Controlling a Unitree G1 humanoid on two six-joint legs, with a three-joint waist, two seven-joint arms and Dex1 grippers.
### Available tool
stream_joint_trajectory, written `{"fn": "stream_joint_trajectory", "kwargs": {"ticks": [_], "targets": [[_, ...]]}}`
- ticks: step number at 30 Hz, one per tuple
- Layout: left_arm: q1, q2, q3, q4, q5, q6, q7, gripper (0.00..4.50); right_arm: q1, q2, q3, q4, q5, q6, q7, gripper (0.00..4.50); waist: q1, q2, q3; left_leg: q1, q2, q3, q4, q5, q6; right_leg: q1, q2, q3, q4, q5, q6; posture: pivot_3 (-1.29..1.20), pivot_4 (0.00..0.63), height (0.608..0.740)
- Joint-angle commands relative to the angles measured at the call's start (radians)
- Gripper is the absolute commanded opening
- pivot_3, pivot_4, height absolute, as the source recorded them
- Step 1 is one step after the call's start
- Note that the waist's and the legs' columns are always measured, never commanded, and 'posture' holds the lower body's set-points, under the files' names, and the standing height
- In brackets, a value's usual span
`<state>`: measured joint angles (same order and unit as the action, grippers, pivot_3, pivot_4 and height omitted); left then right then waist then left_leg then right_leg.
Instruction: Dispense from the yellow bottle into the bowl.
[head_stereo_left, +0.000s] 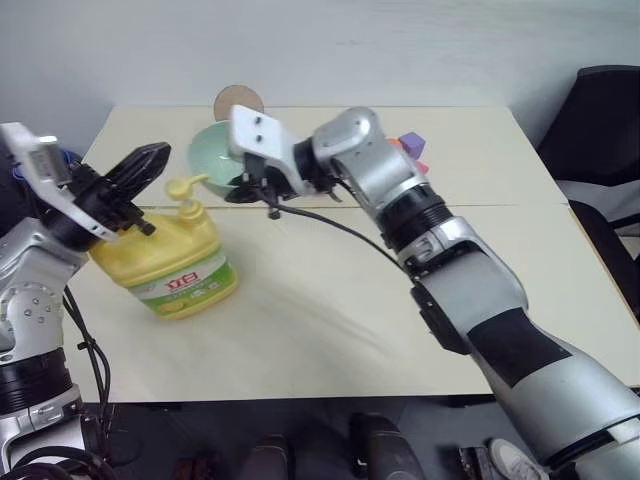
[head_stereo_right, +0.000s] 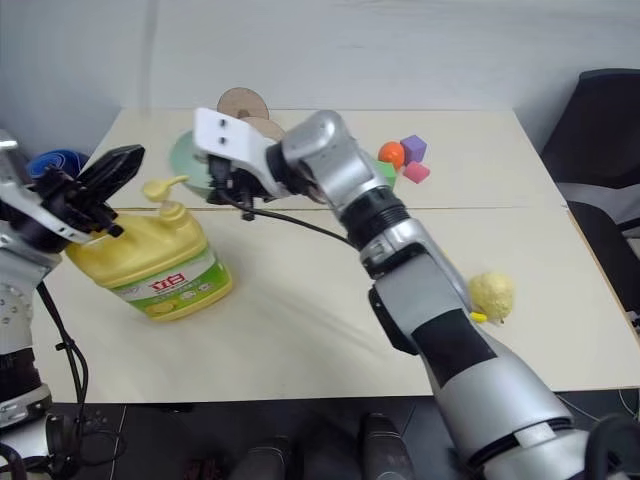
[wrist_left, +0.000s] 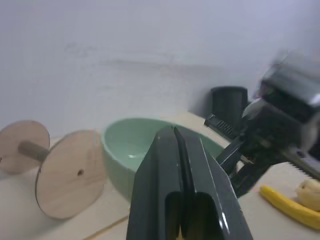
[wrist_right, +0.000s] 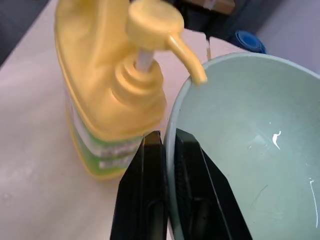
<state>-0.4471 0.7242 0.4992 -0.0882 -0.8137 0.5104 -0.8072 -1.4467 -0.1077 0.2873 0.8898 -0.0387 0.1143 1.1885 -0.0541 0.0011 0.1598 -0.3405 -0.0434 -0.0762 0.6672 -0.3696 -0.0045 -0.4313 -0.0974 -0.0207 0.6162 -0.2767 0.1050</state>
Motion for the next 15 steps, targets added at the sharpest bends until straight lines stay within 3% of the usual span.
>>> {"fn": "stream_joint_trajectory", "kwargs": {"ticks": [1, 8, 15], "targets": [[0.05, 0.065, -0.011, -0.052, -0.04, 0.01, -0.16, 0.03, 0.066, -0.101, -0.023, -0.111, 0.002, -0.008, 0.032, 0.0, 0.0, 0.0, 0.0, 0.0, -0.001, -0.001, 0.0, 0.0, 0.001, 0.0, -0.001, 0.0, 0.0, 0.0, 0.0, 0.0, 0.15, 0.74], [0.281, 0.11, -0.147, -0.219, 0.007, 0.027, -0.316, 0.03, 0.44, -0.324, 0.022, -0.387, -0.025, 0.052, 0.098, 0.0, 0.003, 0.0, 0.0, 0.0, -0.001, -0.001, -0.002, -0.002, 0.004, 0.003, -0.001, 0.0, -0.007, 0.0, 0.0, 0.0, 0.15, 0.74], [0.379, 0.026, -0.229, -0.227, 0.123, -0.084, -0.27, 0.03, 0.745, -0.393, 0.013, -0.678, 0.002, 0.169, 0.061, 0.0, 0.004, 0.003, 0.003, 0.003, 0.001, 0.009, 0.0, 0.0, 0.002, 0.003, 0.001, 0.003, -0.011, 0.0, 0.001, 0.0, 0.15, 0.74]]}}
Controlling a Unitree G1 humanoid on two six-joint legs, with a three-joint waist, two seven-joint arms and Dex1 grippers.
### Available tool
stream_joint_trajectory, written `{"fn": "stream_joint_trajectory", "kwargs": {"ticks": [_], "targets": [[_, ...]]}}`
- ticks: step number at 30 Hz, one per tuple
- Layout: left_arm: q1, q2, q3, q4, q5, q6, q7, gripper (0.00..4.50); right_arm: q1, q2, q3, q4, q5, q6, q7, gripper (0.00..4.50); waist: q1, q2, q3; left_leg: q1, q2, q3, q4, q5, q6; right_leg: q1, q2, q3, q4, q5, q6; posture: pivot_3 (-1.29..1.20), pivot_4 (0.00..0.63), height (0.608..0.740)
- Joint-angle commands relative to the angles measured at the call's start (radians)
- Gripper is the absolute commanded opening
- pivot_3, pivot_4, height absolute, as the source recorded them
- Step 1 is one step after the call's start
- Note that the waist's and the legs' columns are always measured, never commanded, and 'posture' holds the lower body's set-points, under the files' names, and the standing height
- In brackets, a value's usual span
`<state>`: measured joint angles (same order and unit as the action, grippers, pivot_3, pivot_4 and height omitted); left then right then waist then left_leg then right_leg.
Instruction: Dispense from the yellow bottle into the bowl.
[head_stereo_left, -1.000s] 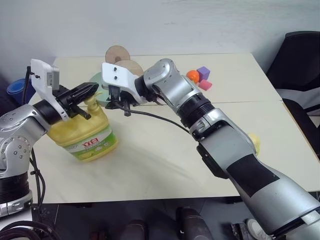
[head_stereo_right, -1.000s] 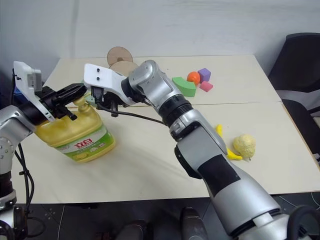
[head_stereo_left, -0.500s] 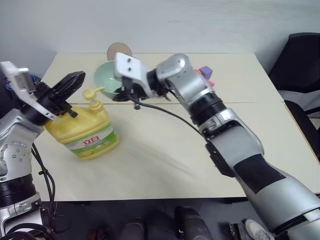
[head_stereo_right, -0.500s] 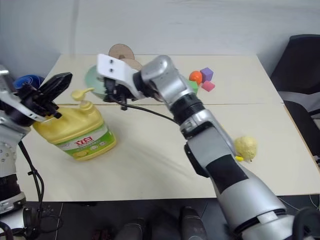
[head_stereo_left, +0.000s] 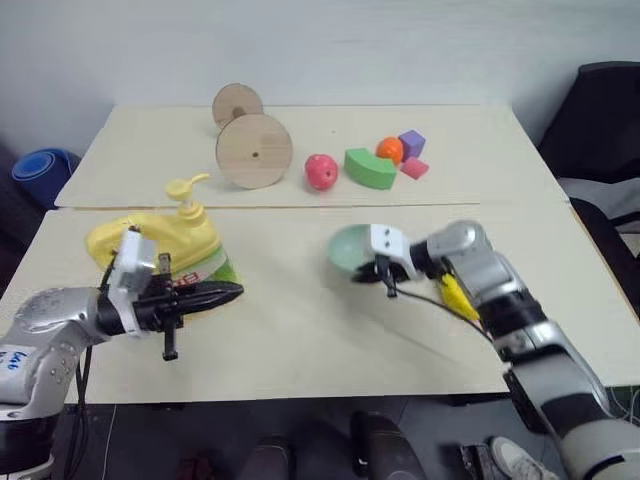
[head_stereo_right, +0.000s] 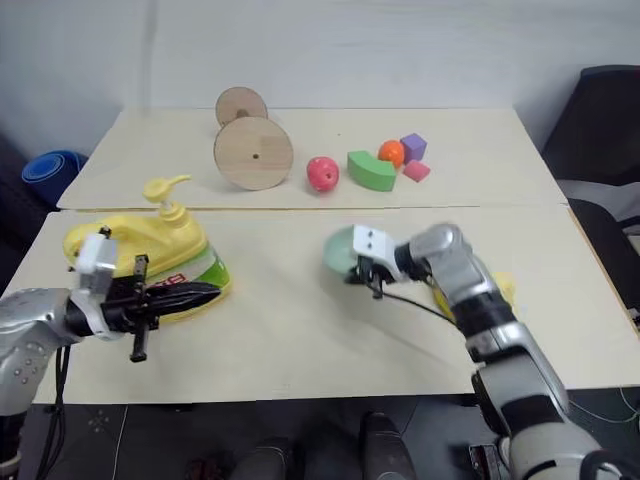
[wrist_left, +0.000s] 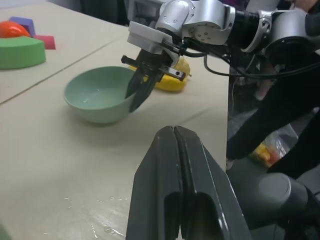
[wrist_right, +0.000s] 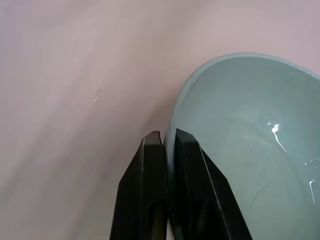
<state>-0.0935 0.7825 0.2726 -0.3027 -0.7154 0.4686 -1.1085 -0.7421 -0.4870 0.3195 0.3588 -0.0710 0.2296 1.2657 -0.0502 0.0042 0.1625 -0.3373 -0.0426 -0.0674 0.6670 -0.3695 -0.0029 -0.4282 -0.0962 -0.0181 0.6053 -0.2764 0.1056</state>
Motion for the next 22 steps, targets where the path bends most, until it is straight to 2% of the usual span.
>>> {"fn": "stream_joint_trajectory", "kwargs": {"ticks": [1, 2, 5, 6, 10, 12, 15, 16, 18, 22], "targets": [[0.037, -0.041, -0.007, -0.008, 0.039, -0.052, 0.038, 0.03, 0.076, -0.016, -0.029, -0.196, 0.056, 0.08, -0.018, 0.0, 0.002, 0.0, 0.0, 0.001, 0.001, 0.0, 0.0, 0.0, -0.001, 0.001, 0.0, 0.001, 0.0, 0.0, 0.0, 0.0, 0.15, 0.74], [0.05, -0.045, -0.012, -0.003, 0.053, -0.065, 0.035, 0.03, 0.103, -0.016, -0.039, -0.236, 0.074, 0.112, -0.024, 0.0, 0.007, 0.0, 0.0, 0.002, 0.001, 0.0, 0.0, 0.001, -0.001, 0.0, 0.001, 0.001, 0.001, 0.0, -0.001, 0.0, 0.15, 0.74], [0.088, -0.05, -0.023, 0.03, 0.116, -0.108, 0.048, 0.0, 0.182, -0.018, -0.063, -0.343, 0.127, 0.113, -0.036, 0.81, 0.021, 0.0, 0.0, 0.002, 0.002, -0.001, -0.001, 0.0, -0.001, 0.0, 0.001, 0.002, 0.001, -0.001, -0.002, 0.0, 0.15, 0.74], [0.098, -0.058, -0.023, 0.046, 0.144, -0.136, 0.06, 0.19, 0.21, -0.026, -0.069, -0.37, 0.136, 0.088, -0.042, 1.17, 0.023, 0.0, 0.0, 0.001, 0.002, -0.001, -0.001, 0.0, -0.001, 0.0, 0.001, 0.002, 0.001, -0.001, -0.002, 0.0, 0.15, 0.74], [0.177, -0.079, -0.025, 0.093, 0.215, -0.247, 0.051, 1.22, 0.366, -0.049, -0.171, -0.482, 0.229, -0.046, -0.062, 2.55, 0.034, 0.0, 0.0, 0.001, 0.001, -0.001, -0.001, -0.001, 0.0, 0.001, 0.0, 0.001, 0.0, -0.001, -0.002, 0.0, 0.15, 0.74], [0.226, -0.106, -0.001, 0.137, 0.284, -0.377, 0.079, 1.87, 0.502, -0.084, -0.26, -0.54, 0.28, -0.155, -0.056, 3.23, 0.049, 0.0, 0.0, 0.0, 0.0, -0.001, -0.001, -0.001, 0.002, 0.002, -0.001, 0.001, -0.001, -0.001, -0.002, 0.0, 0.15, 0.74], [0.292, -0.1, 0.004, 0.191, 0.386, -0.503, 0.11, 2.85, 0.699, -0.14, -0.378, -0.61, 0.376, -0.194, -0.026, 4.28, 0.068, -0.001, -0.001, 0.001, 0.0, -0.002, -0.001, -0.003, 0.004, 0.004, -0.001, 0.0, -0.009, -0.001, -0.002, 0.0, 0.15, 0.74], [0.306, -0.1, 0.007, 0.202, 0.398, -0.529, 0.112, 3.16, 0.75, -0.152, -0.411, -0.622, 0.422, -0.207, -0.003, 4.5, 0.07, -0.001, -0.001, 0.001, 0.0, -0.001, -0.001, -0.004, 0.004, 0.005, 0.0, 0.0, -0.01, -0.001, -0.001, 0.0, 0.15, 0.74], [0.34, -0.109, 0.022, 0.21, 0.39, -0.565, 0.111, 3.16, 0.851, -0.178, -0.501, -0.605, 0.495, -0.219, 0.026, 4.5, 0.072, -0.002, 0.0, 0.002, 0.0, -0.001, -0.001, -0.004, 0.005, 0.007, 0.0, 0.0, -0.012, 0.0, 0.0, 0.0, 0.15, 0.74], [0.401, -0.116, 0.036, 0.231, 0.401, -0.649, 0.118, 3.16, 0.943, -0.194, -0.649, -0.463, 0.501, -0.364, 0.024, 4.5, 0.071, 0.0, 0.001, 0.012, 0.002, -0.001, -0.001, -0.008, 0.011, 0.018, 0.0, 0.001, -0.016, 0.003, 0.001, 0.0, 0.15, 0.74]]}}
